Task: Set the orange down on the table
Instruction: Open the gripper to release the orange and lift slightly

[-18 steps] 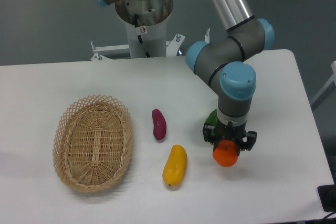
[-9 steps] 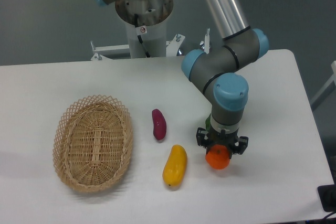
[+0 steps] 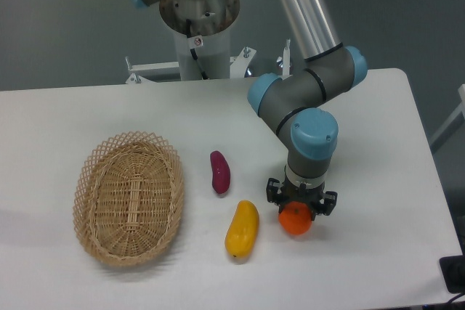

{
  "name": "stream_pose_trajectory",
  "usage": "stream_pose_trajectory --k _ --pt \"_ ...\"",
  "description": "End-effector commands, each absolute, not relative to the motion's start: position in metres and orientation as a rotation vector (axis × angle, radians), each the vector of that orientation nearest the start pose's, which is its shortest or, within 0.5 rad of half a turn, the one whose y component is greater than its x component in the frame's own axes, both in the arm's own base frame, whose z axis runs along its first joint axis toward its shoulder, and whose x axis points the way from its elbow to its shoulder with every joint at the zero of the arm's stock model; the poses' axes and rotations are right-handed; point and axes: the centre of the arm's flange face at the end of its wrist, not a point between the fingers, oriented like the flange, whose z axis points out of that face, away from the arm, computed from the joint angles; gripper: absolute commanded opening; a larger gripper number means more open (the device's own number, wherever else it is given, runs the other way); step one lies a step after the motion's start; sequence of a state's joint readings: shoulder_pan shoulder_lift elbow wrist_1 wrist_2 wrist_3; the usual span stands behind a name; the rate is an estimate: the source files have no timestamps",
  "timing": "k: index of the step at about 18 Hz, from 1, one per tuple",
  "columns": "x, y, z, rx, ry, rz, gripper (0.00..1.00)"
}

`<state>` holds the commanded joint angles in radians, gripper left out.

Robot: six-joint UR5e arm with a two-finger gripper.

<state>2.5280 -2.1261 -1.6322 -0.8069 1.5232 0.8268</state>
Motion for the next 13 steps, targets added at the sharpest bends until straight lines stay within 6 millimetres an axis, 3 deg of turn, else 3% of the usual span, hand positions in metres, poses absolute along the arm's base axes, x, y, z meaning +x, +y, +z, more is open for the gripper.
stream_pose_trajectory --k 9,13 --pt "-0.476 0.489 0.287 -2.924 -0.182 0.266 1.0" --pt "-0.479 0.483 0.321 -2.928 -0.084 0.307 1.0"
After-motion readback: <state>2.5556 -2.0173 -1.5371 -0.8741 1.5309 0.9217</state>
